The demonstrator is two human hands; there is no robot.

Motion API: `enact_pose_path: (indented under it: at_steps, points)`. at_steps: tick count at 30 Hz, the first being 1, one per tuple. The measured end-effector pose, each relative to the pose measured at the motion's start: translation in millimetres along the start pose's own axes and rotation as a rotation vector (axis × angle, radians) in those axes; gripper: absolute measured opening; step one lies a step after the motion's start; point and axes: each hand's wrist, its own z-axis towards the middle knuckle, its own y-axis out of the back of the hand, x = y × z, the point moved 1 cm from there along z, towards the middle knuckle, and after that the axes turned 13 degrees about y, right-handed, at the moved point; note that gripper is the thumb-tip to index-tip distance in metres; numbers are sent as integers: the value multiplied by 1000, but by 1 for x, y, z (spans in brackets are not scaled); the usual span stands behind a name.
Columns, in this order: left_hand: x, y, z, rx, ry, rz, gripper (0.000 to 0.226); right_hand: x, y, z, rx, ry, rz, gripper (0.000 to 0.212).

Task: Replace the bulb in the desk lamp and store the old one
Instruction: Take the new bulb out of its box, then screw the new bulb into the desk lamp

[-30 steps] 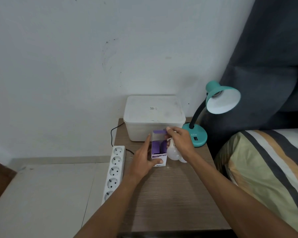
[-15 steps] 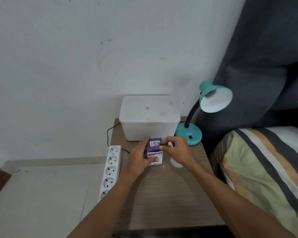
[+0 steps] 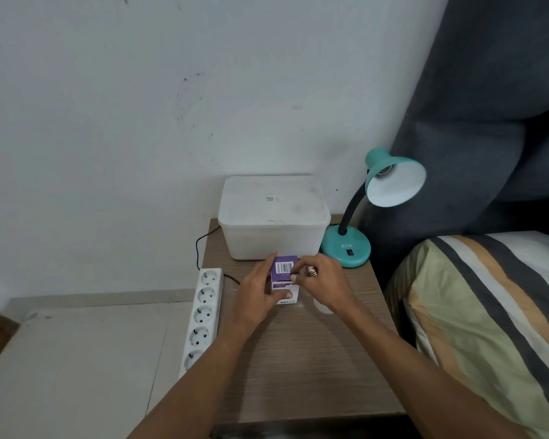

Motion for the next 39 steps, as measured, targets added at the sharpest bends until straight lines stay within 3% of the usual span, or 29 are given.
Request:
enact_pose_path:
  at_steps: [4, 8, 12, 26, 31, 34, 39]
  points:
    - [1, -6, -5, -8, 32, -35, 96, -2, -3, -3, -13, -51, 123, 13]
    - [1, -15, -5, -56, 46, -109, 90, -2, -5, -6, -65, -116, 142, 26]
    - [0, -13, 8, -132, 96, -136, 86, -7, 0, -11, -201, -201, 189, 16]
    - [0, -22, 29, -149, 115, -136, 88, -24, 26, -17, -279, -150, 389, 19]
    - [-17, -18, 12, -268, 21, 55, 107, -27, 29, -26, -280, -270, 461, 18]
    - [-35, -16, 1, -370, -86, 167, 98, -30, 43, -28, -359, -448, 488, 18]
    - [-85, -13, 11, -345, -432, 231, 92, -28, 94, -25, -523, -454, 472, 16]
